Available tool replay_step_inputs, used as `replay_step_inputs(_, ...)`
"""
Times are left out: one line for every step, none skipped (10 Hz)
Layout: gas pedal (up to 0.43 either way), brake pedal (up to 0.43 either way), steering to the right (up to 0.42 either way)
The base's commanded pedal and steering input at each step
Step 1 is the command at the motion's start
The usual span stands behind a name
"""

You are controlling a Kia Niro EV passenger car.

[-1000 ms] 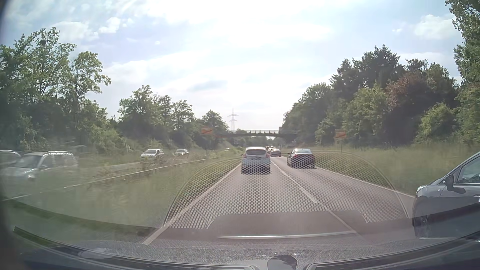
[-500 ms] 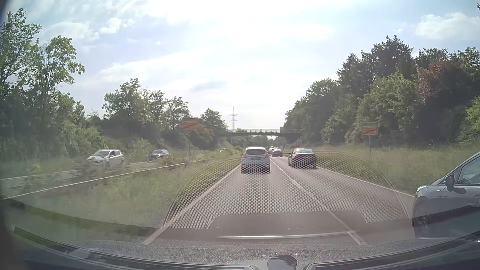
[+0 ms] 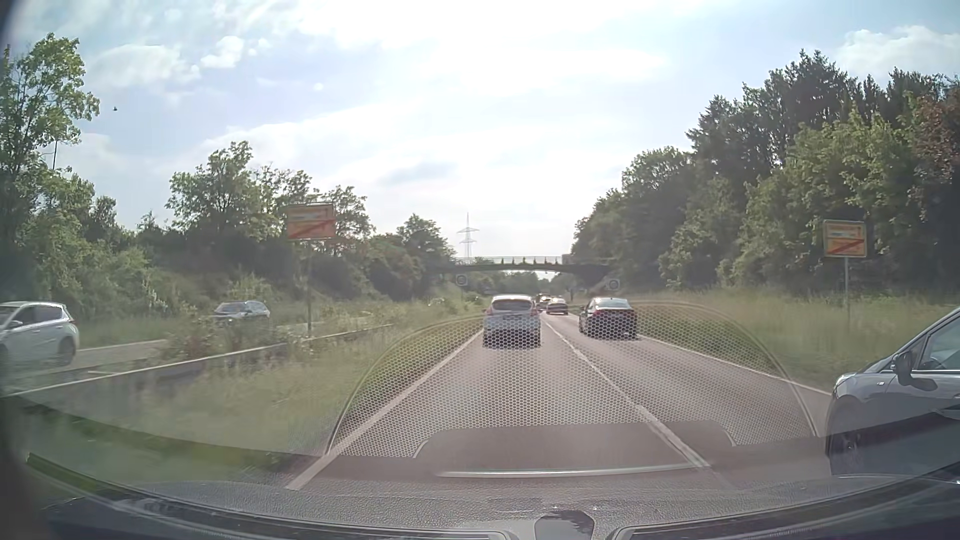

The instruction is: Follow the waypoints while adhering to traffic rules and regulations

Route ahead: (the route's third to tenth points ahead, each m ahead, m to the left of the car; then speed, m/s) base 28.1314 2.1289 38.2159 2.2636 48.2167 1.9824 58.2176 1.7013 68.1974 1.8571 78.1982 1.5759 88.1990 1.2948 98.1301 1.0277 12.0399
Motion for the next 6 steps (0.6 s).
replay_step_inputs(0.079, 0.0, -0.003)
replay_step_inputs(0.079, 0.0, -0.004)
replay_step_inputs(0.079, 0.0, -0.003)
replay_step_inputs(0.079, 0.0, -0.003)
replay_step_inputs(0.067, 0.0, -0.004)
replay_step_inputs(0.067, 0.0, -0.003)
